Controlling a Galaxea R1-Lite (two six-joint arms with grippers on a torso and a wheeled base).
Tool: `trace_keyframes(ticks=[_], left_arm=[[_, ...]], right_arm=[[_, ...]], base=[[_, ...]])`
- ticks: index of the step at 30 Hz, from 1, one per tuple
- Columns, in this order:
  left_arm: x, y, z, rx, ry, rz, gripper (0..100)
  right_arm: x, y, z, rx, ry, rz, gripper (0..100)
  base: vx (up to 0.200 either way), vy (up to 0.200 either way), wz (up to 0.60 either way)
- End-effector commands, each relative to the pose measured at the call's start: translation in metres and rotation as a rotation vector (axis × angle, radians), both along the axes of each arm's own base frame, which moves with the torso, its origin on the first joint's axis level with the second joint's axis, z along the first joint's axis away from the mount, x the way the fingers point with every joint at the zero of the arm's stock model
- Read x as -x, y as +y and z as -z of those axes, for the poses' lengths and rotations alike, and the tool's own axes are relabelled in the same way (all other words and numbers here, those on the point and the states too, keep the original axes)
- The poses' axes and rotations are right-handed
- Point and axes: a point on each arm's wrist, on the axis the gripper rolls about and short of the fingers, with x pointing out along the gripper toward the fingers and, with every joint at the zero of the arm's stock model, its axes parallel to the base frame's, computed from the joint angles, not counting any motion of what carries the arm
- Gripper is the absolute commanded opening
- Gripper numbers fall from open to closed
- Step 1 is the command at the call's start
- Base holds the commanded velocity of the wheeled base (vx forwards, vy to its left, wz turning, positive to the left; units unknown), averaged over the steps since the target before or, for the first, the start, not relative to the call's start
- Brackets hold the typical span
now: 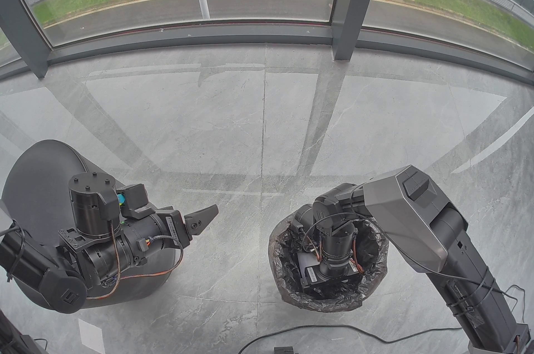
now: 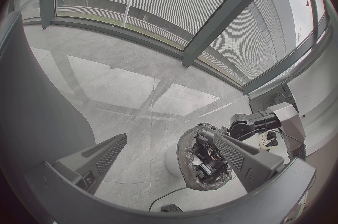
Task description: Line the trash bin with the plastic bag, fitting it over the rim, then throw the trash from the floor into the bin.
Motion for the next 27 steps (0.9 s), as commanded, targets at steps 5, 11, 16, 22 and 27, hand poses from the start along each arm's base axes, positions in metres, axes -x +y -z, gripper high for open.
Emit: trace_keyframes(ticks=[5,11,16,22,27], left_arm=[[0.0,0.0,0.0,-0.001,0.002,0.001,100],[0.0,0.0,0.0,0.001,-0.001,0.001,100],[-0.001,-0.001,0.001,-0.002,0.004,0.001,100],[-0.002,-0.001,0.002,0.007,-0.011,0.001,100],[-0.003,-0.002,0.007,0.01,-0.02,0.001,100]], right_arm=[[0.011,-0.004,0.005,0.071,0.107,-0.003,100],[0.017,0.0,0.023,0.142,0.101,-0.03,100],[0.023,0.009,0.024,0.18,0.07,-0.067,100],[0.028,0.012,0.032,0.204,0.08,-0.08,100],[0.028,0.014,0.03,0.218,0.058,-0.058,100]], base=[[0.0,0.0,0.0],[0.0,0.0,0.0],[0.0,0.0,0.0],[0.0,0.0,0.0],[0.0,0.0,0.0]])
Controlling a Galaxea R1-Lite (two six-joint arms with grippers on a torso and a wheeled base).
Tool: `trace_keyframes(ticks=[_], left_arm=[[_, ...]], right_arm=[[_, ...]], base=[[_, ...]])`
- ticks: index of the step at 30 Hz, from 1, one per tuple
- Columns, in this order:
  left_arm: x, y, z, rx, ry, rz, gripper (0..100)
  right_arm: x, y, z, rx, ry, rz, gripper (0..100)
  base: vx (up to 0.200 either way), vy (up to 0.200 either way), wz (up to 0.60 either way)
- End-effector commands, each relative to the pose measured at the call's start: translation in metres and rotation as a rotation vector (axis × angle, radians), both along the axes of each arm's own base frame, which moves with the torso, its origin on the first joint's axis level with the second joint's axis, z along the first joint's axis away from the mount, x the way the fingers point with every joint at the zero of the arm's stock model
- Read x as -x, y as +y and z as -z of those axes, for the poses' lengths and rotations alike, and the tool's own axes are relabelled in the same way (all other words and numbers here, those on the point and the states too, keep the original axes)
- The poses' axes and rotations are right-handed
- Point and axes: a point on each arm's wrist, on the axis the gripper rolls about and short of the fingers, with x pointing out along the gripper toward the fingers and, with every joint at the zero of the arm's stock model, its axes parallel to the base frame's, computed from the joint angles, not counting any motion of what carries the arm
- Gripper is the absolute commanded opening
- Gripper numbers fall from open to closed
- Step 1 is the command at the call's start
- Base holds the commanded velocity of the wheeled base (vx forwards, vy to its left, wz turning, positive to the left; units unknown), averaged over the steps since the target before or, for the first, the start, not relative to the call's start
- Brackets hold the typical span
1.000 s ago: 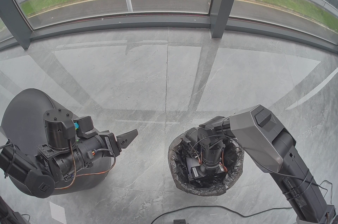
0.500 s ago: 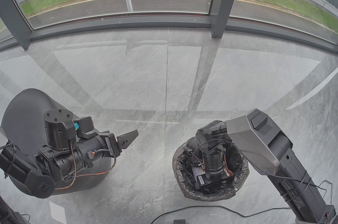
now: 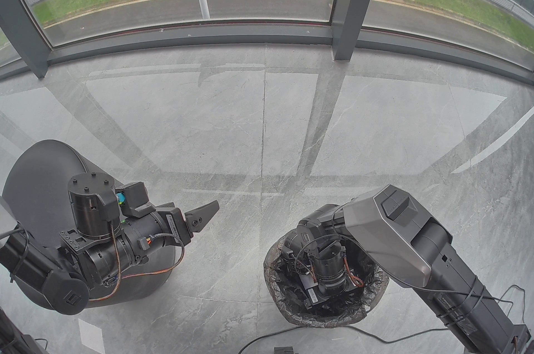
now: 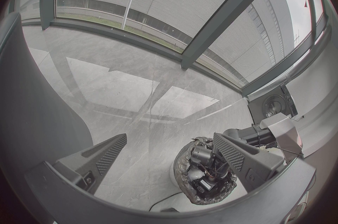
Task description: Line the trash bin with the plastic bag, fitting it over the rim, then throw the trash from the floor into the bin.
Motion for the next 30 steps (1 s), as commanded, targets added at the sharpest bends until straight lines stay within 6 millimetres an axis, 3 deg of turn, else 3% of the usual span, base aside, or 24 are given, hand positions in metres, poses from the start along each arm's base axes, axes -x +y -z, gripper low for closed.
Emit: trace_keyframes(ticks=[1,7,16,22,25,30], left_arm=[[-0.002,-0.001,0.008,-0.006,0.011,0.0,100],[-0.001,-0.001,0.008,0.009,-0.007,0.0,100],[-0.002,-0.001,0.009,0.008,-0.006,0.0,100],[-0.002,-0.001,0.01,0.007,-0.004,0.0,100],[-0.002,-0.001,0.01,0.007,-0.004,0.0,100],[-0.001,-0.001,0.009,0.008,-0.007,-0.001,100]], right_arm=[[0.001,0.002,0.0,0.006,-0.012,0.006,100],[-0.001,0.003,-0.012,-0.011,-0.032,0.005,100],[0.003,0.001,-0.004,0.013,0.016,-0.025,100],[0.018,-0.014,-0.036,0.102,0.215,-0.096,100],[0.029,-0.028,-0.049,0.18,0.436,-0.168,100],[0.032,-0.028,-0.037,0.194,0.471,-0.182,100]], base=[[0.0,0.0,0.0],[0.0,0.0,0.0],[0.0,0.0,0.0],[0.0,0.0,0.0],[0.0,0.0,0.0],[0.0,0.0,0.0]])
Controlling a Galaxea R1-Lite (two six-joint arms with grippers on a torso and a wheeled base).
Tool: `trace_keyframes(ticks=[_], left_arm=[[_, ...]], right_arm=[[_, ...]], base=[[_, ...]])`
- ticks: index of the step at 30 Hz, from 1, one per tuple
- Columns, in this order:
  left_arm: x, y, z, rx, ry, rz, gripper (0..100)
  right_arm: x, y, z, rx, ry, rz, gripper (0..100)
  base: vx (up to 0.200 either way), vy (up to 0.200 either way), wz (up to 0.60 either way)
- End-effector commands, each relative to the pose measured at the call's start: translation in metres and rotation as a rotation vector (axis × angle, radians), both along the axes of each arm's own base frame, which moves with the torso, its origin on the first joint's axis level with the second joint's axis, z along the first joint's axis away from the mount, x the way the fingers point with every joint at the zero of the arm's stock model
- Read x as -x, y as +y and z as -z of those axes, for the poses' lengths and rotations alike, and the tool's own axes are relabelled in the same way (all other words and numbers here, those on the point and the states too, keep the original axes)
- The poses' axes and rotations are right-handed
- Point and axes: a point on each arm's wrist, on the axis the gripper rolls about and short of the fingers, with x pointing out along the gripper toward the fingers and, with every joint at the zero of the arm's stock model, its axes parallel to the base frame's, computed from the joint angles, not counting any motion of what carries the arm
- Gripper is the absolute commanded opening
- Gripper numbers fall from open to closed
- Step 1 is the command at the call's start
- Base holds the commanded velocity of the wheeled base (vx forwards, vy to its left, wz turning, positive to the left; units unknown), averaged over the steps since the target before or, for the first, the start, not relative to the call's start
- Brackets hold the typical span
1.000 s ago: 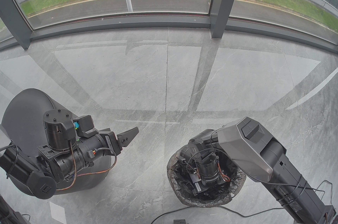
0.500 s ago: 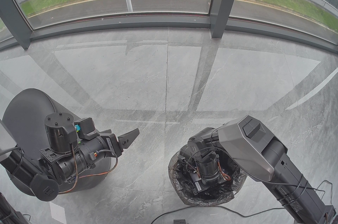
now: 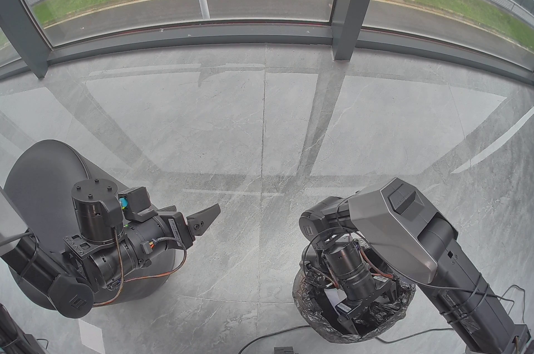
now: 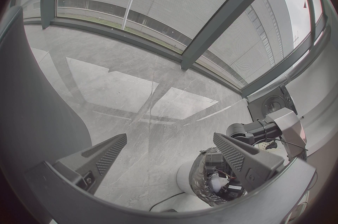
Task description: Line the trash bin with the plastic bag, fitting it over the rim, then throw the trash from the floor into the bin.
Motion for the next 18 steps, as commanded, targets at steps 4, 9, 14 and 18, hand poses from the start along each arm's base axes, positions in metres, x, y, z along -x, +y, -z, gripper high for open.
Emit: trace_keyframes(ticks=[4,9,14,18], left_arm=[[-0.001,0.002,-0.001,0.002,-0.003,-0.008,100],[0.0,0.002,-0.001,0.002,-0.004,-0.008,100],[-0.001,0.002,-0.001,0.003,-0.002,-0.007,100],[0.0,0.002,-0.001,0.004,-0.004,-0.008,100]], right_arm=[[0.002,0.013,0.012,-0.056,-0.054,-0.042,100],[-0.003,0.024,0.015,-0.123,-0.169,-0.04,100],[-0.004,0.025,-0.005,-0.134,-0.208,-0.019,100],[-0.004,0.023,-0.026,-0.148,-0.234,-0.012,100]], base=[[0.0,0.0,0.0],[0.0,0.0,0.0],[0.0,0.0,0.0],[0.0,0.0,0.0]])
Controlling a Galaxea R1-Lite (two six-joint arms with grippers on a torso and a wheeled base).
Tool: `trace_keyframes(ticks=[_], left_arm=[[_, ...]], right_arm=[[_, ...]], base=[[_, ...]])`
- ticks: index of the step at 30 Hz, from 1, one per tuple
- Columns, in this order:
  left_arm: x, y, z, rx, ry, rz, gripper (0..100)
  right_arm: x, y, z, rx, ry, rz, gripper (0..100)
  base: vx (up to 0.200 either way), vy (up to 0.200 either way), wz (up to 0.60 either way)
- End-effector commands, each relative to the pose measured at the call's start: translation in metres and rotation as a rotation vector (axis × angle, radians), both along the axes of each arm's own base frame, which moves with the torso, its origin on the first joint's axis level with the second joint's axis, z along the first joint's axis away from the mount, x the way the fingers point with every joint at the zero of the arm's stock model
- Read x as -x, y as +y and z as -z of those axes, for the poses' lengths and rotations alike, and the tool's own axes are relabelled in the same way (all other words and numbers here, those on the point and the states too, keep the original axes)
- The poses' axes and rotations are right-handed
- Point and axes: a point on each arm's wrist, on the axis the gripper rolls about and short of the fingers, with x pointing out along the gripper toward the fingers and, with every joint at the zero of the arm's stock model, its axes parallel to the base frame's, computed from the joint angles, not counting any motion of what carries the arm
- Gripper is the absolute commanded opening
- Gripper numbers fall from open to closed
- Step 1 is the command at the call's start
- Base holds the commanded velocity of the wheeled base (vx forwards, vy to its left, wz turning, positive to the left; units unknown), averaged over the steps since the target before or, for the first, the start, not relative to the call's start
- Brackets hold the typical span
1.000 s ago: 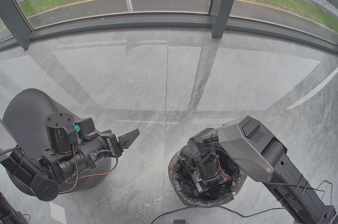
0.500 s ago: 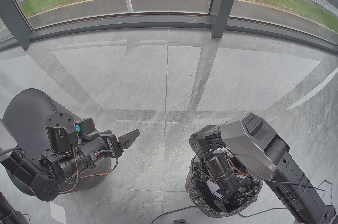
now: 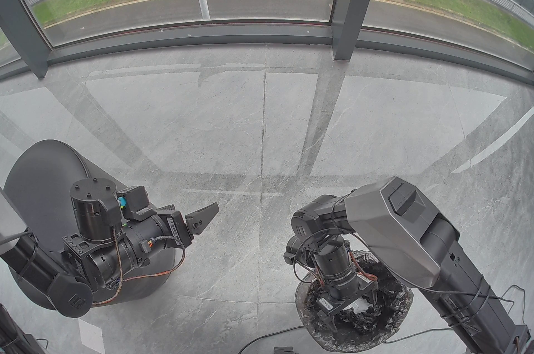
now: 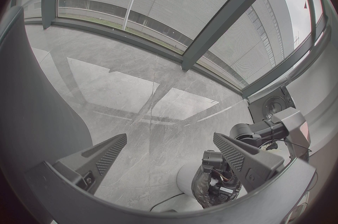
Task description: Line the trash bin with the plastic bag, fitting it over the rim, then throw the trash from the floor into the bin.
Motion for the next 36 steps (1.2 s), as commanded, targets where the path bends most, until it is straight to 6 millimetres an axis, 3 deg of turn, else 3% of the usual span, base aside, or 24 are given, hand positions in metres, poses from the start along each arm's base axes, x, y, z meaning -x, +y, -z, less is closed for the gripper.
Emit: trace_keyframes(ticks=[1,3,8,13,14,15,18,19,22,23,26,27,29,30,32,36], left_arm=[[0.0,0.0,-0.001,0.001,-0.002,0.0,100],[0.0,0.0,0.0,0.001,0.0,0.0,100],[0.001,0.0,-0.001,0.003,-0.001,-0.001,100],[0.003,0.001,-0.003,0.008,-0.008,0.001,100],[0.003,0.001,-0.003,0.008,-0.008,0.001,100],[0.004,0.001,-0.004,0.011,-0.012,0.005,100],[0.009,0.001,-0.008,0.015,-0.022,0.018,100],[0.011,0.002,-0.01,0.018,-0.03,0.021,100],[0.016,-0.002,-0.013,0.026,-0.039,0.042,100],[0.017,-0.002,-0.013,0.026,-0.039,0.045,100],[0.02,-0.006,-0.011,0.02,-0.03,0.065,100],[0.02,-0.006,-0.011,0.02,-0.03,0.065,100],[0.025,-0.013,-0.009,0.014,-0.025,0.094,100],[0.025,-0.013,-0.009,0.014,-0.025,0.094,100],[0.033,-0.018,-0.008,0.004,-0.023,0.122,100],[0.04,-0.023,-0.013,0.012,-0.104,0.088,100]], right_arm=[[0.0,0.0,-0.03,-0.027,-0.041,0.005,100],[0.001,-0.001,-0.034,-0.027,-0.043,0.006,100],[0.006,-0.003,-0.066,-0.04,-0.063,0.005,100],[0.022,-0.008,-0.124,-0.076,-0.107,-0.008,100],[0.022,-0.008,-0.124,-0.076,-0.107,-0.008,100],[0.028,-0.01,-0.136,-0.077,-0.107,-0.016,100],[0.067,0.005,-0.185,-0.157,-0.179,-0.113,100],[0.087,0.006,-0.213,-0.213,-0.237,-0.159,100],[0.151,-0.019,-0.302,-0.419,-0.453,-0.357,100],[0.167,-0.023,-0.318,-0.466,-0.522,-0.425,100],[0.208,-0.039,-0.282,-0.407,-0.5,-0.483,100],[0.209,-0.041,-0.28,-0.406,-0.503,-0.477,100],[0.219,-0.067,-0.25,-0.46,-0.683,-0.307,100],[0.219,-0.067,-0.25,-0.46,-0.683,-0.307,100],[0.225,-0.109,-0.225,-0.605,-0.969,-0.105,100],[0.235,-0.157,-0.21,-0.896,-1.384,0.098,100]], base=[[0.0,0.0,0.0],[0.0,0.0,0.0],[0.0,0.0,0.0],[0.0,0.0,0.0],[0.0,0.0,0.0],[0.0,0.0,0.0],[0.0,0.0,0.0],[0.0,0.0,0.0],[0.0,0.0,0.0],[0.0,0.0,0.0],[0.0,0.0,0.0],[0.0,0.0,0.0],[0.0,0.0,0.0],[0.0,0.0,0.0],[0.0,0.0,0.0],[0.0,0.0,0.0]])
